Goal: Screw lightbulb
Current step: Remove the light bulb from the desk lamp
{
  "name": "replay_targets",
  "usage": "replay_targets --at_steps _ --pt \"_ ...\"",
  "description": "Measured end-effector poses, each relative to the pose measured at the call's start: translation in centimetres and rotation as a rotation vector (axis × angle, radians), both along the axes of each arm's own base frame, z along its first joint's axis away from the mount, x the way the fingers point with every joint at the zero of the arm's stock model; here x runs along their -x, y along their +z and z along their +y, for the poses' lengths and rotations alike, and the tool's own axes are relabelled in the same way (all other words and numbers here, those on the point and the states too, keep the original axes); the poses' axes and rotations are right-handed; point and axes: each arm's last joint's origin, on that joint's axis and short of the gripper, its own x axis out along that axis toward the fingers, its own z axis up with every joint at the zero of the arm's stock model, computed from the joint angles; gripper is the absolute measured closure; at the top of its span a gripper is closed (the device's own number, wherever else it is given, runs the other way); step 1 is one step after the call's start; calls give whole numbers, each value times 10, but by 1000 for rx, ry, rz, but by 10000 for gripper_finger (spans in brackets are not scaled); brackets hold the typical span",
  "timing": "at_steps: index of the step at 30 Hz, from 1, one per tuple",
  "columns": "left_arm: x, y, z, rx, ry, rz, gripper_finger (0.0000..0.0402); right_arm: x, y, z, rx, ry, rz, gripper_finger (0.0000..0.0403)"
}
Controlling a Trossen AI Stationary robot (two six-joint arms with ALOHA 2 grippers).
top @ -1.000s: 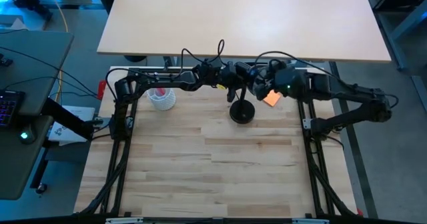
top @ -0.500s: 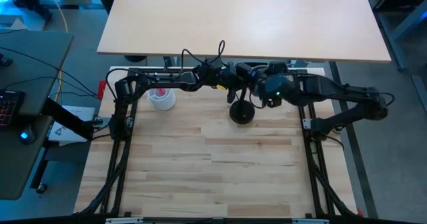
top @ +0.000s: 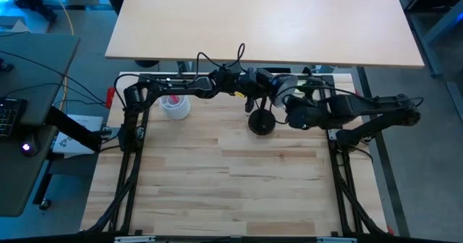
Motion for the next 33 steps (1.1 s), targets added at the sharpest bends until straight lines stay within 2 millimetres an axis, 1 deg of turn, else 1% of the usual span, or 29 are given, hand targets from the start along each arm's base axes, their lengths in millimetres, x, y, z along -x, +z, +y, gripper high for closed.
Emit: replay_targets --at_steps 3,7,9,12,14,17,20,25,29,31,33 --pt "1 0 0 -24 -34 -3 349 4 2 10 -88 -54 -157 137" --pt "6 -1 7 -17 -224 -29 350 5 1 27 -188 -75 -304 137" --pt "9 -1 9 -16 -307 -42 350 4 -8 40 -190 -45 -351 137" --pt "12 -2 13 -7 -370 -50 351 3 -29 60 -149 25 -387 137" --pt "15 -2 18 4 -362 -47 350 2 -42 72 -124 54 -438 137" --pt "18 -3 25 43 -341 -26 340 0 -52 82 -113 63 -540 137" --pt "20 -7 27 62 -352 -3 312 -3 -52 86 -110 61 -607 137" --pt "24 -13 31 114 -400 15 240 -7 -45 85 -96 61 -628 137" --pt "36 -13 45 172 -484 5 188 -6 -44 85 -84 69 -617 137" --pt "43 -14 53 191 -532 -5 170 -6 -44 85 -81 71 -612 137" --pt "50 -13 63 207 -570 -25 161 -6 -44 85 -81 71 -612 137"
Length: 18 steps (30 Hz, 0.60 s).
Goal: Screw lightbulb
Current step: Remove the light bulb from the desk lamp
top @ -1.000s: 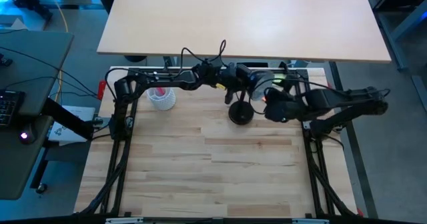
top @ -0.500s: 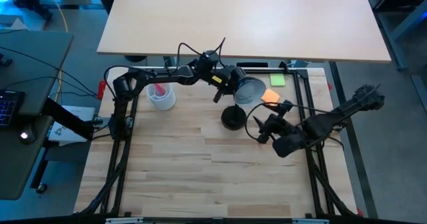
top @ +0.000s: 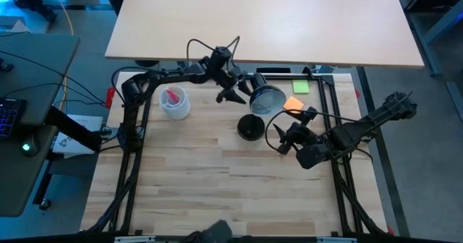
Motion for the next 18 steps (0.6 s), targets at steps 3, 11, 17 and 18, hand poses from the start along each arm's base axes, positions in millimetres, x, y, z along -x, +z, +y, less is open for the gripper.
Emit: replay_targets --at_steps 3,11,17,18 --pt "7 4 11 10 -13 -31 157 0 1 0 17 -20 -16 137" --pt "-5 28 2 -37 -36 -186 156 -20 14 -16 -4 3 -59 137" --pt "-13 32 -10 -41 -51 -207 156 -30 31 -21 238 74 58 137" --pt "-14 31 -12 -40 -56 -206 156 -31 33 -21 275 80 81 137"
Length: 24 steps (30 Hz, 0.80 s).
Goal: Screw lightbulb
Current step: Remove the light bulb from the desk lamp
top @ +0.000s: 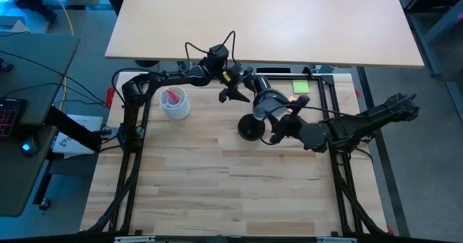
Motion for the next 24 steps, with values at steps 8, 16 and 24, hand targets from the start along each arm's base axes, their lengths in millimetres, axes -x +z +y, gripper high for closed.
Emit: replay_targets --at_steps 8,16,24 --pt "-1 -4 -3 9 9 17 156 0 0 0 30 -8 26 137" --pt "0 -6 -1 10 49 37 156 -8 -15 -23 -133 -69 -12 137" --pt "-2 -6 -3 20 56 46 156 -15 -15 -40 -128 -86 3 137"
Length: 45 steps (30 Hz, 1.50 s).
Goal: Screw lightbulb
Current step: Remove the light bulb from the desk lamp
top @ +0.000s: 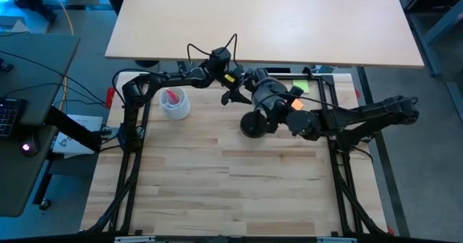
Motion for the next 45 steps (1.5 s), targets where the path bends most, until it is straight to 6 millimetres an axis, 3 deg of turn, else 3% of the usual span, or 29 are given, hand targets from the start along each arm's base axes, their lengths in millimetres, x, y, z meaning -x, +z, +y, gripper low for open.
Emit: replay_targets --at_steps 10,19,28,36,45 --pt "-2 0 -4 0 -7 2 156 2 5 0 45 -37 -8 137" --pt "-2 -1 -4 4 -4 9 156 1 2 5 -20 149 34 137" --pt "-2 -1 -4 7 0 15 156 5 3 5 39 -3 24 122" --pt "-2 -2 -4 9 0 18 156 7 -4 -1 -81 -61 -46 80" --pt "-2 -2 -4 9 16 22 156 7 -7 -12 -198 -89 -108 86"
